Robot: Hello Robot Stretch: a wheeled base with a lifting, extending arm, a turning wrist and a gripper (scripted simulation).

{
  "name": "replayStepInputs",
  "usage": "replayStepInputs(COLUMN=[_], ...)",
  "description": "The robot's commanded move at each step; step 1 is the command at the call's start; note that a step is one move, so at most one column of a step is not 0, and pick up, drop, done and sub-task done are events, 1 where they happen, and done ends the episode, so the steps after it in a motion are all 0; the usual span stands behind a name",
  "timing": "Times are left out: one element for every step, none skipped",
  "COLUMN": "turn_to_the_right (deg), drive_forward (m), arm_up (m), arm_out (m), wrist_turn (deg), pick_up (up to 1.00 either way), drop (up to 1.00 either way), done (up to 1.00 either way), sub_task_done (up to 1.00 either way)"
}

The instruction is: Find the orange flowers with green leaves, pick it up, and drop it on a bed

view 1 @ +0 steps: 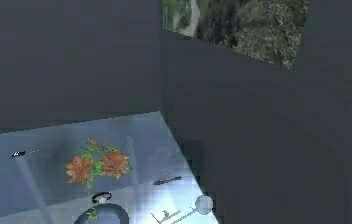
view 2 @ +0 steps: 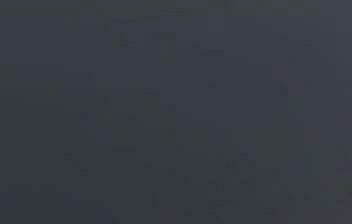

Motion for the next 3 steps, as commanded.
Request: replayStepInputs(turn_to_the_right=[-45.0, -45.0, -21.0], drive_forward=[0.0, 0.0, 0.0], arm_up=[0.0, 0.0, 0.0], arm_out=[0.0, 0.0, 0.0], wrist_turn=[0.0, 0.0, 0.0], pick_up=[0.0, 0.0, 0.0], drop=[0.0, 0.0, 0.0], done=[0.0, 0.0, 0.0], sub_task_done=[0.0, 0.0, 0.0])
